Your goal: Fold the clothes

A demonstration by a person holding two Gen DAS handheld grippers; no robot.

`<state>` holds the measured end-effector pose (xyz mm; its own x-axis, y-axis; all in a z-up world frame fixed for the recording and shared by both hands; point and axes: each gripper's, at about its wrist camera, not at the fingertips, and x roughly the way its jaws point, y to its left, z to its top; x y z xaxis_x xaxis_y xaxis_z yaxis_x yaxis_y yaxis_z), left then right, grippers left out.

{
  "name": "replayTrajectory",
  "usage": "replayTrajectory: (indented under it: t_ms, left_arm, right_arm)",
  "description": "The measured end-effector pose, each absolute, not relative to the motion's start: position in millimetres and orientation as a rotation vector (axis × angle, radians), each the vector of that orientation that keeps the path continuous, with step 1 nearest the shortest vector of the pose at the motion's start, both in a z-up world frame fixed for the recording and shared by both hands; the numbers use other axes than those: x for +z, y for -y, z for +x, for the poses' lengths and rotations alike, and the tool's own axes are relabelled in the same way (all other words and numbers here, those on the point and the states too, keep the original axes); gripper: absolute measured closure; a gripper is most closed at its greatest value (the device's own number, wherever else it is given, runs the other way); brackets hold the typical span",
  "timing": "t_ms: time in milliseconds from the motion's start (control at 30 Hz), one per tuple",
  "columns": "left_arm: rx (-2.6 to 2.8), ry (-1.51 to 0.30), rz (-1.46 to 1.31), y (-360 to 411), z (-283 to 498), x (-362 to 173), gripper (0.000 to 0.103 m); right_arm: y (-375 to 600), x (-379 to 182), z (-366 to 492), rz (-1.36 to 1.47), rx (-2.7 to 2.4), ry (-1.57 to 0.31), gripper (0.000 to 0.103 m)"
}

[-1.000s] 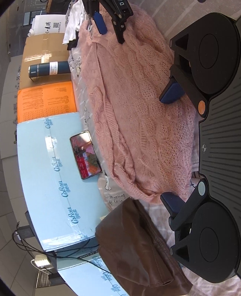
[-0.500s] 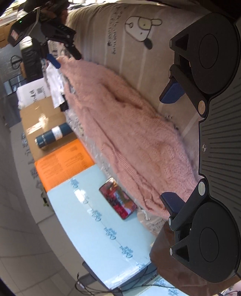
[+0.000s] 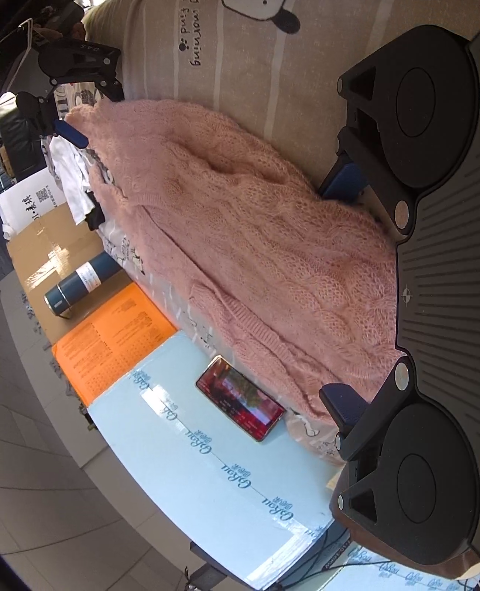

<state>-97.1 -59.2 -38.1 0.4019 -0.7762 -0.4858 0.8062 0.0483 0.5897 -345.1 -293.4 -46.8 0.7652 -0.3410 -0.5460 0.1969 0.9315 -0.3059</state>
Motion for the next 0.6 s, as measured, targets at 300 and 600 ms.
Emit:
replayTrajectory:
  t_ms: [300, 600]
  left_arm:
    - [-1.191, -0.044, 0.842, 54, -77, -32, 0.059]
    - [-1.175, -0.007, 0.699, 68, -45, -13, 0.068]
  right_arm:
    - [314, -36, -343, -0.163, -0.282, -0.533, 0.040]
    - [350, -13, -322, -0.069, -0.244, -0.364, 0.082]
